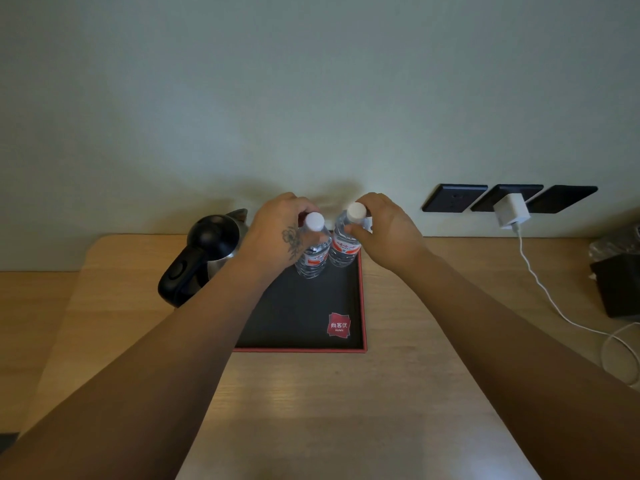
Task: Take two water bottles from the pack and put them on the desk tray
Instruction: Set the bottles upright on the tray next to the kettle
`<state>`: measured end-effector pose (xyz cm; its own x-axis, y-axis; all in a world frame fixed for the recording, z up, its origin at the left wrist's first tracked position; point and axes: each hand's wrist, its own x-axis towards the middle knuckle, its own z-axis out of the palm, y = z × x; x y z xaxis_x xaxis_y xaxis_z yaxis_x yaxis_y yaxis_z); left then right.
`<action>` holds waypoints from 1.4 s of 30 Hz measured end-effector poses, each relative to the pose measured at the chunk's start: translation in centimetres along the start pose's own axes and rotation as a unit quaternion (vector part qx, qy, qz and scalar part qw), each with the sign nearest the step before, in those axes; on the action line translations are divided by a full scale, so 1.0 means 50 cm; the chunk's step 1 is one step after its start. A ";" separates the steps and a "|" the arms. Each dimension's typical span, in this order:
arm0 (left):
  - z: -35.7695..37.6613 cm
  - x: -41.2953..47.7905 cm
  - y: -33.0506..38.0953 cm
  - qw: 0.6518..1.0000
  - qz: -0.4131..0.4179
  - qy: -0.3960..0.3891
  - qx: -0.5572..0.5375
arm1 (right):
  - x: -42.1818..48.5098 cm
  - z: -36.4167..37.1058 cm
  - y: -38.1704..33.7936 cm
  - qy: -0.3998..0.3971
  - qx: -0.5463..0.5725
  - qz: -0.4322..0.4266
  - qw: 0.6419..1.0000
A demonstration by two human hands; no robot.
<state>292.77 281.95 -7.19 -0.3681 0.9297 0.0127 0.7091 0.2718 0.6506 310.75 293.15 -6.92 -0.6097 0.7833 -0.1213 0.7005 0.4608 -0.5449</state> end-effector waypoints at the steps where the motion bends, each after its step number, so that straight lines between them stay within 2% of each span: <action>1: -0.001 0.003 0.001 1.000 -0.002 0.003 0.005 | 0.000 0.003 0.000 -0.002 0.016 0.014 1.000; 4: -0.002 0.014 0.004 1.000 0.007 0.002 0.017 | 0.000 0.016 -0.001 0.010 0.051 0.037 0.998; 17: 0.010 0.038 0.005 0.998 0.064 -0.006 -0.026 | 0.007 0.038 0.038 0.022 0.099 0.018 0.995; 22: 0.037 0.021 -0.028 0.989 0.011 0.020 -0.148 | 0.003 0.073 0.069 0.026 0.180 0.059 0.982; 24: 0.064 0.010 -0.043 0.979 -0.043 0.028 -0.195 | 0.001 0.095 0.080 0.032 0.207 0.079 0.975; 27: 0.113 -0.012 -0.070 0.961 -0.126 -0.004 -0.247 | -0.004 0.134 0.101 0.024 0.201 0.108 0.973; 32: 0.177 -0.025 -0.111 0.951 -0.184 -0.029 -0.246 | 0.005 0.183 0.110 0.003 0.163 0.152 0.975; 42: 0.202 -0.006 -0.135 0.939 -0.200 -0.015 -0.279 | 0.049 0.185 0.122 0.000 0.118 0.122 0.986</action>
<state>294.15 282.33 -19.25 -0.5149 0.7895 -0.3339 0.0890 0.4366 0.8952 310.10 294.01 -18.22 -0.4336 0.8589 -0.2724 0.7208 0.1493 -0.6768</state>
